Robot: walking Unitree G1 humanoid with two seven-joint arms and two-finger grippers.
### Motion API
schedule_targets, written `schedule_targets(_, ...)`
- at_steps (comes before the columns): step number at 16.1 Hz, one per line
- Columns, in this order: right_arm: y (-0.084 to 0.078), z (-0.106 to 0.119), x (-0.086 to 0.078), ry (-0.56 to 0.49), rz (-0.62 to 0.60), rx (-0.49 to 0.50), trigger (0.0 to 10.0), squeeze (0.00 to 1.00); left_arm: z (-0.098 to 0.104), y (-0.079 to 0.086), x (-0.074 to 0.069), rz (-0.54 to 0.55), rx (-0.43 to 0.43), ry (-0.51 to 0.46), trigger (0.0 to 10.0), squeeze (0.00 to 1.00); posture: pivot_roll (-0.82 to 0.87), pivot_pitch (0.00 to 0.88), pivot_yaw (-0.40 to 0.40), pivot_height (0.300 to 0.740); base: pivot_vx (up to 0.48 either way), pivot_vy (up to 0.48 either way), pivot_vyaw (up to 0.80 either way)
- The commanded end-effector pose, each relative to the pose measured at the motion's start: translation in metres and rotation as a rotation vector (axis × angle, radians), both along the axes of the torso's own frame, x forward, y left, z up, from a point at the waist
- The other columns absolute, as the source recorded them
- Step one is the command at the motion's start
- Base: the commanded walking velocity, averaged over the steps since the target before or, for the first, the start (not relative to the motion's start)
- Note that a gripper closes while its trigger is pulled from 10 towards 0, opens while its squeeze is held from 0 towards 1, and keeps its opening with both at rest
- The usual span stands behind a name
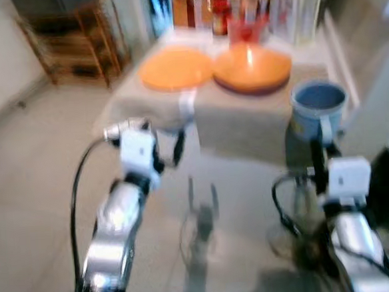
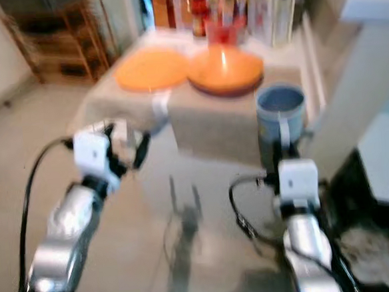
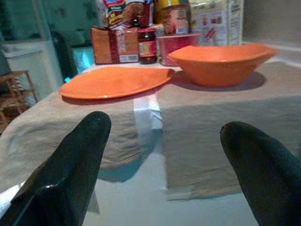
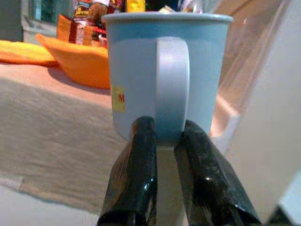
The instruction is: Setting the table
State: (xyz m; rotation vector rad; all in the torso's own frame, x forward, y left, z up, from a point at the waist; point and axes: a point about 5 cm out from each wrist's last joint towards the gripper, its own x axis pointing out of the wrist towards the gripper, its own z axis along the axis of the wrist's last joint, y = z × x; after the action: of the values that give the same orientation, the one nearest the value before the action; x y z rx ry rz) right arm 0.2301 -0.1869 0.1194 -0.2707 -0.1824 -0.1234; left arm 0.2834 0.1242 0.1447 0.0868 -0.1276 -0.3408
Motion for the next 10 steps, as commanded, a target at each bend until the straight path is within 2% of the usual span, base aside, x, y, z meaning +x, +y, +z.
schedule_targets(1,0.0000,0.0054,0.0008,-0.025,0.004,0.002,0.0,0.00,0.0022,0.0009,0.0007,-0.005,0.009,-0.009,10.0,0.00,-0.05,0.015,0.038,0.740,0.000,-0.480,0.00)
schedule_targets(2,0.0001,0.0045,0.0016,-0.017,0.008,0.007,0.0,0.00,0.0023,0.0011,0.0011,-0.006,0.003,-0.009,10.0,0.00,-0.05,0.015,0.039,0.740,0.000,-0.480,0.00)
schedule_targets(4,0.0012,0.0033,0.0027,-0.009,0.016,0.008,0.0,0.00,0.0029,-0.0001,0.0006,-0.016,0.004,-0.015,10.0,0.00,-0.05,0.013,0.039,0.740,0.000,-0.476,-0.77)
schedule_targets(10,0.0010,0.0034,0.0050,-0.019,0.015,-0.005,0.0,0.00,0.0036,-0.0029,0.0016,-0.035,0.018,-0.026,10.0,0.00,-0.04,0.004,0.042,0.740,0.000,-0.468,0.00)
